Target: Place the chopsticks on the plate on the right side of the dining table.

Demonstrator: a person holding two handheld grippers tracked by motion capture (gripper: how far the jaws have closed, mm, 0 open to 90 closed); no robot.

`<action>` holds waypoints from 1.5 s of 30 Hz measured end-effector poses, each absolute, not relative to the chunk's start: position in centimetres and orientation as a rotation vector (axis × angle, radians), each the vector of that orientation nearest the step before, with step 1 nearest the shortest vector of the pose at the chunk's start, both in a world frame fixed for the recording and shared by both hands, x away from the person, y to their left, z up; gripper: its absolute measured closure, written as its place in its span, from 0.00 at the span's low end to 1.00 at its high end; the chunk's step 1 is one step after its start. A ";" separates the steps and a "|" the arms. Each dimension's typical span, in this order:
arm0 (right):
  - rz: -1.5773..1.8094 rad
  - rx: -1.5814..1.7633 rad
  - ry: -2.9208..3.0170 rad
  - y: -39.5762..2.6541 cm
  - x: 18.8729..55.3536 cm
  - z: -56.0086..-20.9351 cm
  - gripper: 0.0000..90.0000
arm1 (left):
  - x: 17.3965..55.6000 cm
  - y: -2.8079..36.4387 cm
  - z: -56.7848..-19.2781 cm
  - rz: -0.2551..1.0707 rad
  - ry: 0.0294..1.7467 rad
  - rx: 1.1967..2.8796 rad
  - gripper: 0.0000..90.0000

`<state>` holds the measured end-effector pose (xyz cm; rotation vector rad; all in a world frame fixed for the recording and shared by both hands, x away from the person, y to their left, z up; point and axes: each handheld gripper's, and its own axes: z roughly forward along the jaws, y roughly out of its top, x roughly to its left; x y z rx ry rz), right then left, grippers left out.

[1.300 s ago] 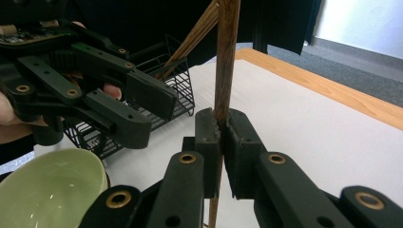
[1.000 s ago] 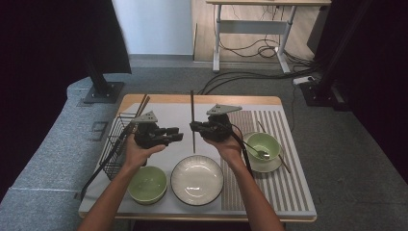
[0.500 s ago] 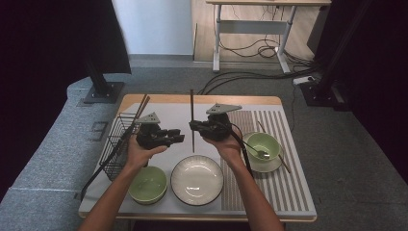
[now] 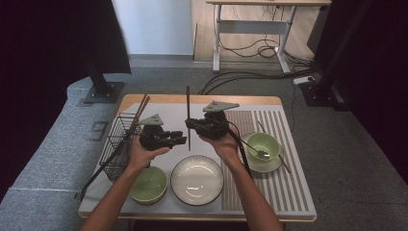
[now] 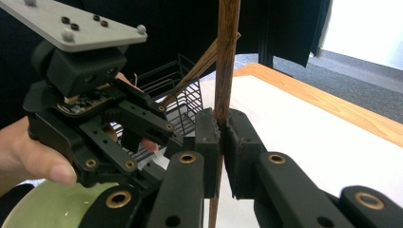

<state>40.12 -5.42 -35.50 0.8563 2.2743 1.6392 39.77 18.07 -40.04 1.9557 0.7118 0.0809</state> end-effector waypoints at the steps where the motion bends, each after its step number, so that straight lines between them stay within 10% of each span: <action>1: 1.638 0.856 2.275 -5.4 40.1 -35.5 0.94 | 39.8 18.0 -40.1 0.080 0.713 1.957 0.70; 45: 1.699 0.864 2.276 -5.1 40.1 -35.6 0.91 | 39.4 17.8 -40.4 0.017 0.652 2.021 0.96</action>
